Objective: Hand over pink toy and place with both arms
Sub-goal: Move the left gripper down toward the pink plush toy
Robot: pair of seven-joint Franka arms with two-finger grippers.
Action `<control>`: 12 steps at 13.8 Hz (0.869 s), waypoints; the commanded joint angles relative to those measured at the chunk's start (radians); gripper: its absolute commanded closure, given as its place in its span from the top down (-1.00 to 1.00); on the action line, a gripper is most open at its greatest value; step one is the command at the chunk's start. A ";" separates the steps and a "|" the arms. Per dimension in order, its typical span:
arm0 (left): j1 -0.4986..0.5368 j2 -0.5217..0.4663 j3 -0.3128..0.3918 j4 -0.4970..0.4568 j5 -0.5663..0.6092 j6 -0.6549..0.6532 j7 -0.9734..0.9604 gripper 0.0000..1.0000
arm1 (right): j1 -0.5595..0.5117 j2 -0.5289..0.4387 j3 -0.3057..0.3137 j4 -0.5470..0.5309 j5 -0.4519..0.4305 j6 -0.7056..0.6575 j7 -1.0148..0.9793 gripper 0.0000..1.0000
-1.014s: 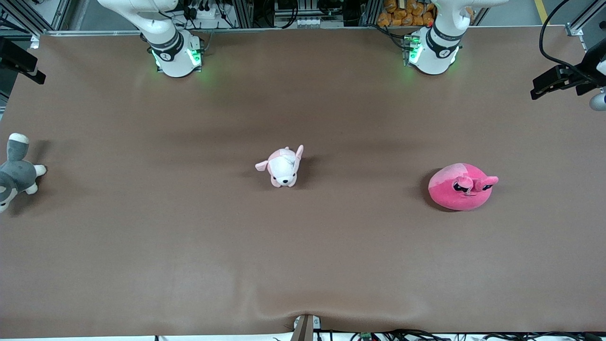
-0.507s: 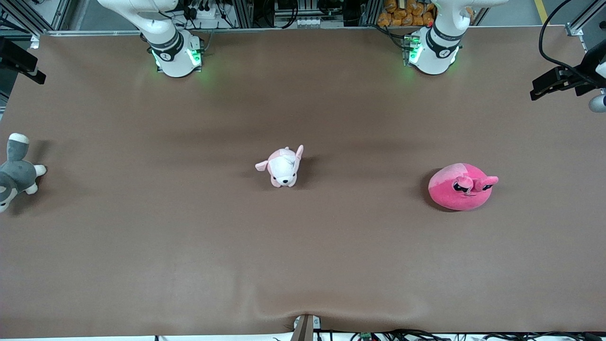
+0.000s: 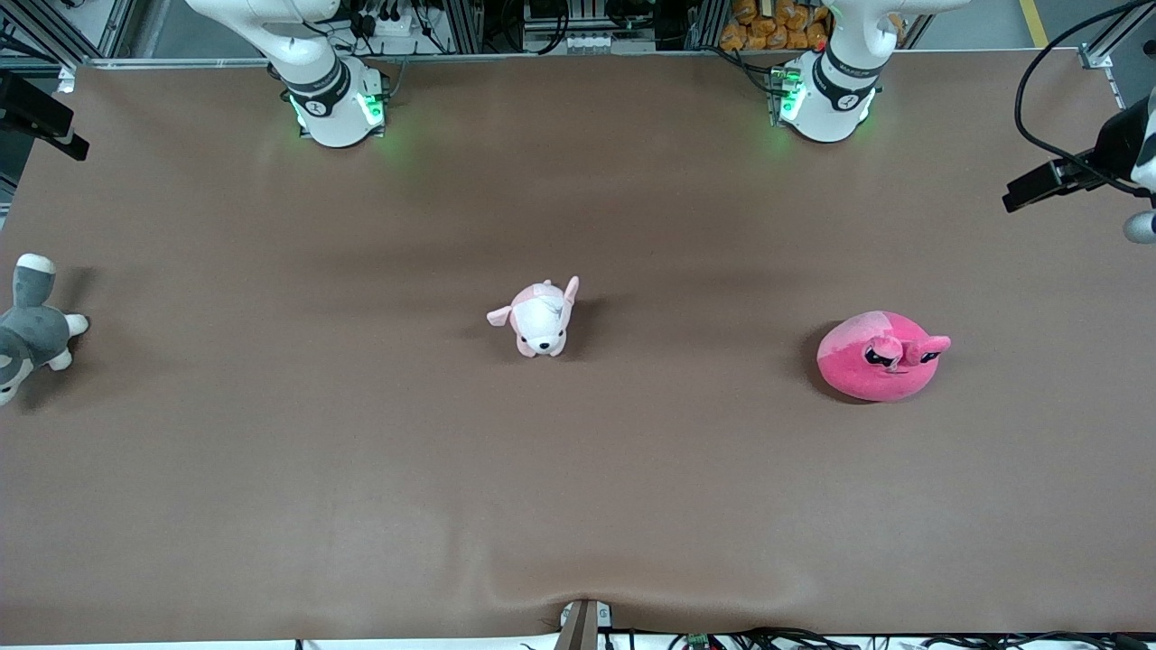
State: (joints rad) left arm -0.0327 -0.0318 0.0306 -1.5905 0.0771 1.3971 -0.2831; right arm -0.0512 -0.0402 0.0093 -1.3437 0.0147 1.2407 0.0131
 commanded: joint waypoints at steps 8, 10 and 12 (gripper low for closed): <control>0.019 0.079 -0.005 -0.071 -0.037 0.080 -0.603 1.00 | -0.015 -0.006 0.015 0.002 -0.009 -0.007 -0.002 1.00; 0.019 0.108 -0.005 -0.071 -0.072 0.100 -0.732 1.00 | -0.016 -0.006 0.015 0.002 -0.009 -0.007 -0.002 1.00; 0.028 0.147 -0.003 -0.066 -0.167 0.103 -0.897 1.00 | -0.015 -0.006 0.015 0.002 -0.009 -0.007 -0.002 1.00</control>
State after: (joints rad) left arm -0.0116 0.0894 0.0257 -1.6648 -0.0217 1.4946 -1.0555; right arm -0.0512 -0.0402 0.0104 -1.3438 0.0147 1.2403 0.0131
